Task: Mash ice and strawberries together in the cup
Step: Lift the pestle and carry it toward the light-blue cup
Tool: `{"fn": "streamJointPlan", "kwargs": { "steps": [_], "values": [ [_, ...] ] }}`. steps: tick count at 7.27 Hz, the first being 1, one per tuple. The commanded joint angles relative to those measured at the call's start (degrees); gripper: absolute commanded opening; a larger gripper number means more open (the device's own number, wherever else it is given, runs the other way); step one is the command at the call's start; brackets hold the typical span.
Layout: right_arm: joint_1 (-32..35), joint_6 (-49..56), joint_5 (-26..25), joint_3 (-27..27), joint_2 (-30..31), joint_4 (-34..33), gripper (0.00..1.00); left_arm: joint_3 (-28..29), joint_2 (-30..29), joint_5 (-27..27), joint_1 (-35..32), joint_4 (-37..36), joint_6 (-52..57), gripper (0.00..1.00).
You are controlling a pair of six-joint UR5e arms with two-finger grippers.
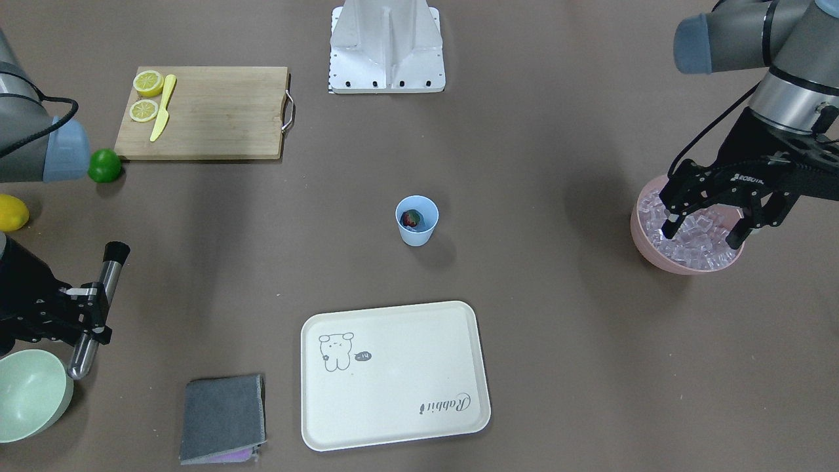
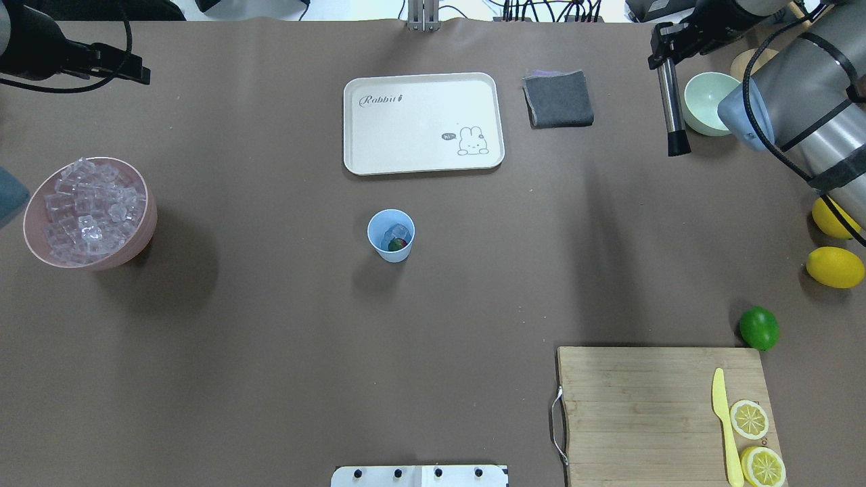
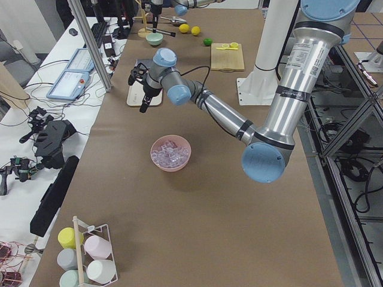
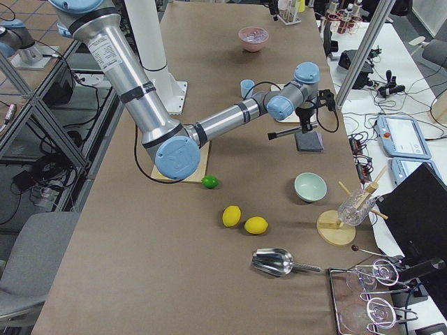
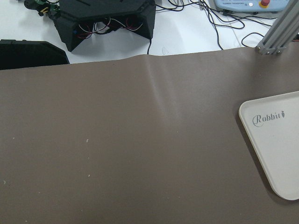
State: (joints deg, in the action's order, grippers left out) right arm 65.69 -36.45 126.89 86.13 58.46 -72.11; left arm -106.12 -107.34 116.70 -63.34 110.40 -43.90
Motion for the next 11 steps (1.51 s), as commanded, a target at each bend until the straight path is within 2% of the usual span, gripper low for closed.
{"fn": "streamJointPlan", "kwargs": {
  "steps": [1,2,4,6,7,9,11],
  "values": [
    [-0.9,-4.0,-3.0,8.6,0.1,2.0,0.0,1.3,0.8,3.2,-0.1,-0.1,-0.2,0.97],
    [-2.0,-4.3,-4.8,8.9,-0.3,7.3,0.0,1.4,3.3,3.5,-0.9,-0.9,-0.2,0.97],
    [-6.2,-4.3,-6.3,8.5,0.9,19.4,0.0,-2.1,11.3,4.8,-4.5,-1.8,-0.3,0.97],
    [-13.0,-4.3,-12.9,8.7,0.9,28.9,0.0,-3.3,17.5,4.8,-8.4,-1.7,-1.2,0.97],
    [-17.6,-4.3,-18.0,8.7,0.7,33.7,0.0,-4.0,20.6,4.8,-9.9,-1.8,-1.6,0.97],
    [-26.1,-6.7,-32.6,8.5,0.9,44.5,0.0,-3.4,24.0,4.9,-11.8,-1.8,-1.6,0.97],
    [-31.2,-6.5,-40.8,8.2,-0.2,50.1,0.0,-2.9,24.9,5.0,-11.7,-1.8,-6.0,0.97]
  ]
}}
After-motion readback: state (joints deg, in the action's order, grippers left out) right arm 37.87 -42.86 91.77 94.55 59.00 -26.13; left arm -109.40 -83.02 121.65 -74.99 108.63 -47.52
